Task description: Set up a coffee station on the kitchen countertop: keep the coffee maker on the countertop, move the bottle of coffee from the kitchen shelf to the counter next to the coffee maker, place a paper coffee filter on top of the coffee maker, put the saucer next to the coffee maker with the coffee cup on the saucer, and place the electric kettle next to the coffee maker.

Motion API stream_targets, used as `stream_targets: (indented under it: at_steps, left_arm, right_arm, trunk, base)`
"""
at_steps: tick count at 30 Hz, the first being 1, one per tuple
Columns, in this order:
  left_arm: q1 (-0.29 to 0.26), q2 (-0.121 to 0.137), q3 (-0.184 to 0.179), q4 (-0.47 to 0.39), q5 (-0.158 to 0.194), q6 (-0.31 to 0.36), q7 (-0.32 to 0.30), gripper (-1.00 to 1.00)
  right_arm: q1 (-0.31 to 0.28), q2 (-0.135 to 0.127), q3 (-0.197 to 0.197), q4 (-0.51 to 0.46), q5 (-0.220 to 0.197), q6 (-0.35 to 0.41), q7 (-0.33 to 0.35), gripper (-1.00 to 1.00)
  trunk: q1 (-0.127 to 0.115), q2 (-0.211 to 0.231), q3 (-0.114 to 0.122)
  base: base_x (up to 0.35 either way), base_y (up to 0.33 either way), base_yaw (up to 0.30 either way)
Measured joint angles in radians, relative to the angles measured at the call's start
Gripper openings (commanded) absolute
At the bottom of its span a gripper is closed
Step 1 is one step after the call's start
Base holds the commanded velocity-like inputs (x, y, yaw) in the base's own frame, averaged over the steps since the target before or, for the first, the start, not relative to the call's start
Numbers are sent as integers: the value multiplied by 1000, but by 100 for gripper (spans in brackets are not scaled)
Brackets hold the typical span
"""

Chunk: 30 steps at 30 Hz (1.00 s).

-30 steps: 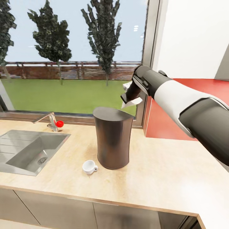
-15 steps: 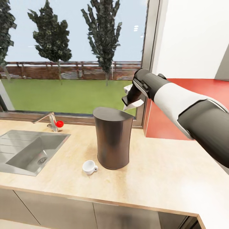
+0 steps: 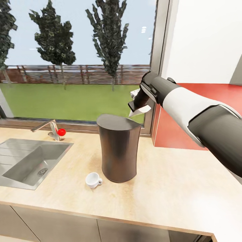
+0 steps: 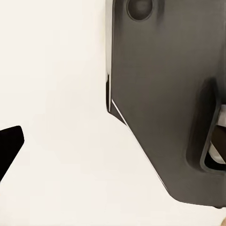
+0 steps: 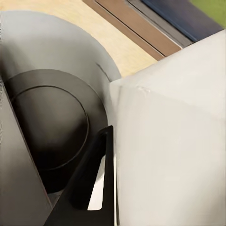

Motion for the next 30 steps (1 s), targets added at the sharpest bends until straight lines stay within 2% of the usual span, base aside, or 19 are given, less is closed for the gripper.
stream_targets:
  at_steps: [7,8,10,30]
  left_arm:
    - [0,0,0,0,0,0,0,100]
    - [0,0,0,0,0,0,0,100]
    - [0,0,0,0,0,0,0,100]
    - [0,0,0,-1,0,1,-3,100]
  right_arm:
    - [0,0,0,1,1,0,41,-100]
    - [0,0,-3,2,-2,2,135,-100]
    - [0,0,0,3,5,0,148,-100]
    - [0,-10,0,3,5,0,155,-100]
  trunk:
    - [0,0,0]
    - [0,0,0]
    - [0,0,0]
    - [0,0,0]
  base:
    - [0,0,0]
    - [0,0,0]
    - [0,0,0]
    - [36,-46,0]
